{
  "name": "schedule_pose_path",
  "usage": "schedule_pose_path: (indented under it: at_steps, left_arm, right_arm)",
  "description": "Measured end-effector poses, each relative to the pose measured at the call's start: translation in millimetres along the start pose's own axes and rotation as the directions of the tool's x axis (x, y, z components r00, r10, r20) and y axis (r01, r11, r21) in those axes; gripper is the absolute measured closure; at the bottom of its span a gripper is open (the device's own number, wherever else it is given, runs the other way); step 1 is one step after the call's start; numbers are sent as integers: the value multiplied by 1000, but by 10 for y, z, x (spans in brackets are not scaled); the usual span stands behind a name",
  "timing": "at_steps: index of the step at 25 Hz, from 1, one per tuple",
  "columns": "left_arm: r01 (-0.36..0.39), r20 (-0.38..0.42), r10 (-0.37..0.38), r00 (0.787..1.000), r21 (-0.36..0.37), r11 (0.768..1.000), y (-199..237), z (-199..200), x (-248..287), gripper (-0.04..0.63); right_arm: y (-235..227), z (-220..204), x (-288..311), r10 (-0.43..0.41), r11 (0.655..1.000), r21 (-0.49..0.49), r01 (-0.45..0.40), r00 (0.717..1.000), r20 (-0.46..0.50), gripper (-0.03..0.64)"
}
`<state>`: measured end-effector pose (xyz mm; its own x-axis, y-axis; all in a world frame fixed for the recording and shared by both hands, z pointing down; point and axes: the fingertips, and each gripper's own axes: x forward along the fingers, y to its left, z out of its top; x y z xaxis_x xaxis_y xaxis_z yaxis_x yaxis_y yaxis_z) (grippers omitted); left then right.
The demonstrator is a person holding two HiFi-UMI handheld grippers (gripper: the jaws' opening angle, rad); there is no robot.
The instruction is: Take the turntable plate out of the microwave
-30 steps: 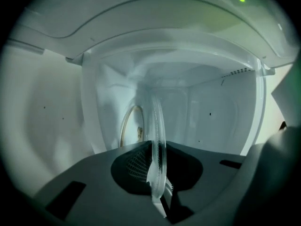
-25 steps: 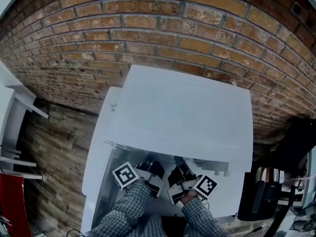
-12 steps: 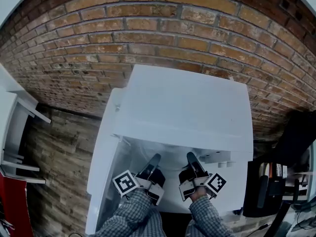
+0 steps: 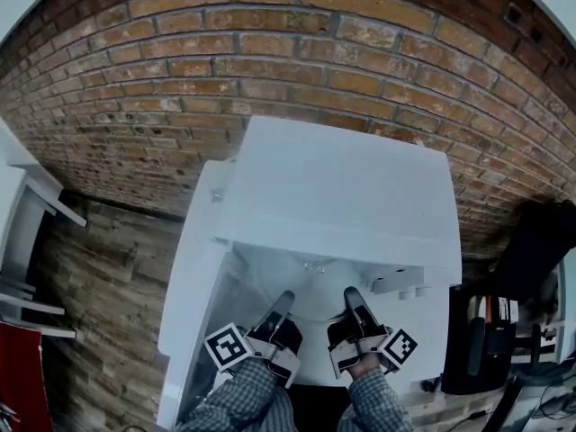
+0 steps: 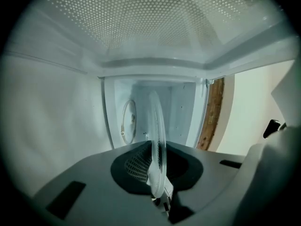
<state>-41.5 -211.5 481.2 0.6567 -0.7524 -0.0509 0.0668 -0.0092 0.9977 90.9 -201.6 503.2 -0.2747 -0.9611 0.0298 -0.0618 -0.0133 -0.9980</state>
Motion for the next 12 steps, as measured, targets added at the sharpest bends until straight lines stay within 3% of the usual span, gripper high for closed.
schedule_pose_path:
  at_steps: [12]
  left_arm:
    - [47,64,-48,997,15,999,-165,-484,-629,555]
  right_arm:
    - [150,-238,-672,20,1000,-20,-21,998,-52,571]
